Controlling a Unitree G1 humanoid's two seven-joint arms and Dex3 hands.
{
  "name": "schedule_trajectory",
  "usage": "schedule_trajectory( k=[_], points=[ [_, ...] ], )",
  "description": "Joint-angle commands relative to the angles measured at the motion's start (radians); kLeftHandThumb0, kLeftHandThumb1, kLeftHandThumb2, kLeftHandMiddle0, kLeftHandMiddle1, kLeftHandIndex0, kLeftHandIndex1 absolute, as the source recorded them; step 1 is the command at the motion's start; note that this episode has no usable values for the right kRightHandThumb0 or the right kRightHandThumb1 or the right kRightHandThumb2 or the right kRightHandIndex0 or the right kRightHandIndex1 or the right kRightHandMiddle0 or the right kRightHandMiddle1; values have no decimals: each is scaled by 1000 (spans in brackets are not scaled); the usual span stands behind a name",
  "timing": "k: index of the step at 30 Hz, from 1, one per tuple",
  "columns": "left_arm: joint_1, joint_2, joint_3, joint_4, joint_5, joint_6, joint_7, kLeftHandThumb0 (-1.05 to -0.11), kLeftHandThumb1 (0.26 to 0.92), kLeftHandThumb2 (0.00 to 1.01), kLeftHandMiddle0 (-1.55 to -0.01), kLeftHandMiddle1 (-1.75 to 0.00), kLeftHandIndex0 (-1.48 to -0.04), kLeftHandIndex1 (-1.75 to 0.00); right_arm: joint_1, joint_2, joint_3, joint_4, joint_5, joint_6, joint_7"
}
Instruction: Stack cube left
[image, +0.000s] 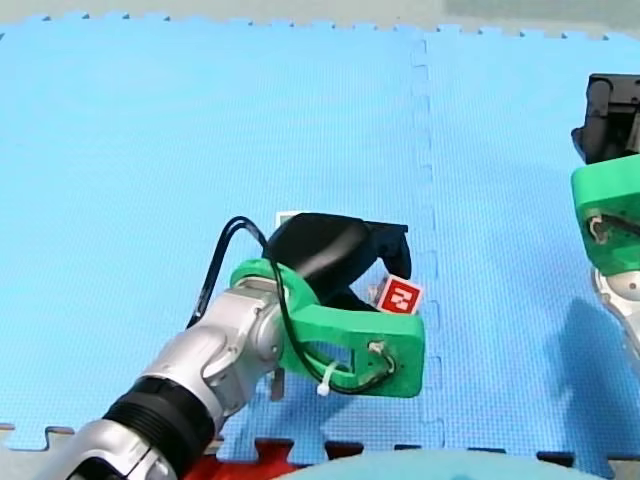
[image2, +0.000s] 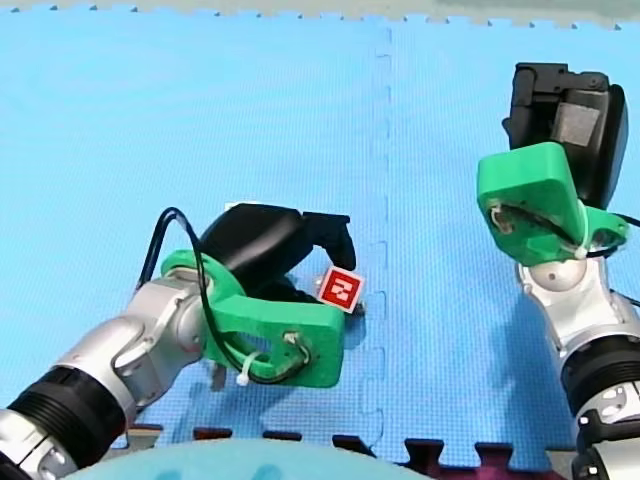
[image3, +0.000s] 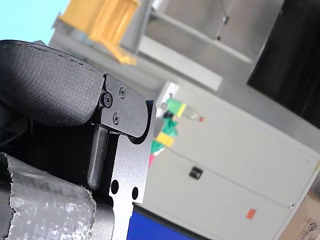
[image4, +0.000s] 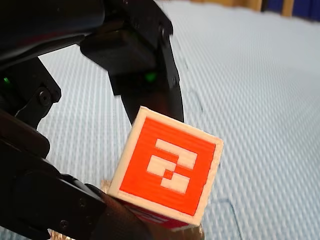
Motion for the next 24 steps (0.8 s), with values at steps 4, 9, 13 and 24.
schedule_trajectory(
  k=[4, 9, 13, 24],
  points=[
    [-8, 4, -18, 19, 14, 42, -56, -991, 798, 0, -822, -1746, -233, -36, 0, -8, 0, 3, -5, -2, -6],
    [9, 15, -23, -31, 24, 69, -82, -1047, 793, 0, -826, -1746, -193, -14, 2, -10, 1, 2, -11, 0, -11],
    [19, 21, -23, -65, 23, 80, -108, -1048, 800, 3, -830, -1746, -196, -14, 3, -13, 1, 2, -13, 0, -13],
    [15, 46, -24, -116, 4, 97, -263, -1048, 839, 15, -831, -1746, -188, -6, 2, -16, 1, 2, -12, -1, -10]
  ],
)
